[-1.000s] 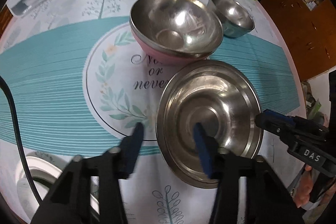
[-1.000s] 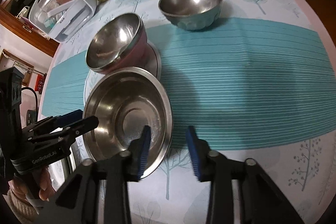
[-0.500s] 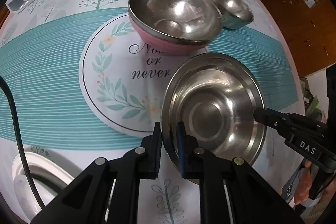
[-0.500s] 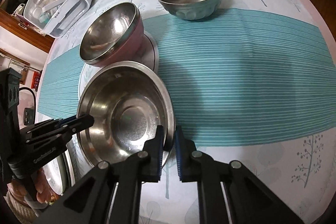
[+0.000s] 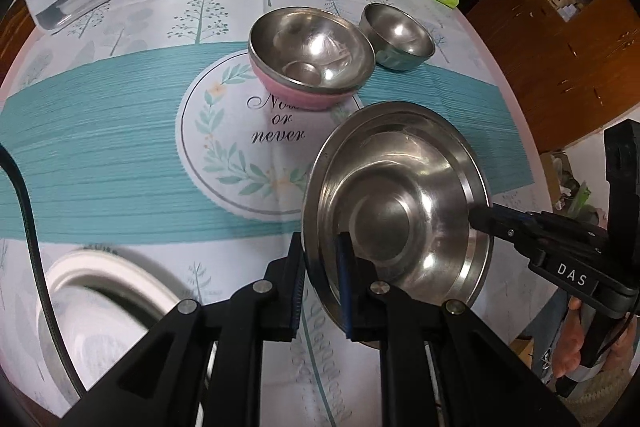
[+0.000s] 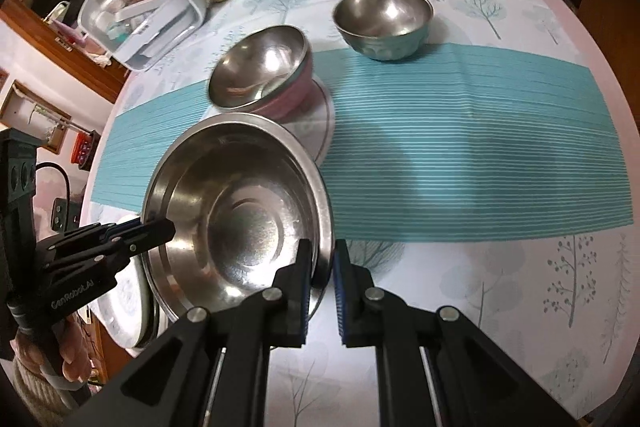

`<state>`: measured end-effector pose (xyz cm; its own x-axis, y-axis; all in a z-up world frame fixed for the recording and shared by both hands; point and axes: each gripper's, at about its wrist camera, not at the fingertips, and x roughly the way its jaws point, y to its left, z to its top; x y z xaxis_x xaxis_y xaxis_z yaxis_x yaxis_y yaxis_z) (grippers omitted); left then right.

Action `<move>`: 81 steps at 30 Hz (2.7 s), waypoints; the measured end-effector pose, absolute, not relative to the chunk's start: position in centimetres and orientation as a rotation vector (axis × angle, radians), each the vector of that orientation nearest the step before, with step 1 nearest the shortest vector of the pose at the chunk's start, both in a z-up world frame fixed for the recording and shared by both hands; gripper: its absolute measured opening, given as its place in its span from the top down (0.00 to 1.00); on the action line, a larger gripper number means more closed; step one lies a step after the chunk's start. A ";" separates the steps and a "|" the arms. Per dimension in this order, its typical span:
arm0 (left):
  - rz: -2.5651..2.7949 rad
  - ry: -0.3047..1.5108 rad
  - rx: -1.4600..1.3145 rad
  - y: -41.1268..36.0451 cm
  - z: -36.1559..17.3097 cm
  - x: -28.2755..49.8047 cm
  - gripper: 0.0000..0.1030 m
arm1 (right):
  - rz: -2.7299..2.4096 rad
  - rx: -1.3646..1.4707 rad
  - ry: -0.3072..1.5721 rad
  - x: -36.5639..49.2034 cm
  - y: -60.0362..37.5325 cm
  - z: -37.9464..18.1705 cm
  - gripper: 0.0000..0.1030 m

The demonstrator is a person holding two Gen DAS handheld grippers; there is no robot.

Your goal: Organize plates and bowls

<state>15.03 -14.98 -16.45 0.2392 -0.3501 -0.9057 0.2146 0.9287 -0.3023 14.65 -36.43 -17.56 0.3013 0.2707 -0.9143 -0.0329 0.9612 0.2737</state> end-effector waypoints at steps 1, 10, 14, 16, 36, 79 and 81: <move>-0.389 1.274 -0.126 -14.8 -16.4 14.5 0.89 | 0.206 0.212 1.249 14.3 -36.2 -17.4 0.90; -0.376 1.314 -0.056 -14.9 -17.8 10.0 0.87 | 0.225 0.156 1.280 10.9 -34.8 -17.6 0.90; -0.371 1.353 -0.066 -14.6 -19.1 8.6 0.87 | 0.229 0.148 1.319 9.6 -34.5 -18.9 0.90; -0.366 1.369 -0.062 -14.6 -19.8 8.0 0.87 | 0.229 0.148 1.341 9.0 -34.4 -19.7 0.90; -0.349 1.422 -0.037 -15.0 -21.9 5.9 0.86 | 0.220 0.113 1.409 6.5 -33.7 -22.2 0.89; -0.319 1.325 -0.007 -15.3 -19.0 5.4 0.42 | 0.240 0.153 1.379 6.4 -34.4 -21.0 0.87; -0.317 1.318 -0.002 -15.4 -18.8 5.4 0.40 | 0.246 0.171 1.370 6.4 -34.6 -20.8 0.87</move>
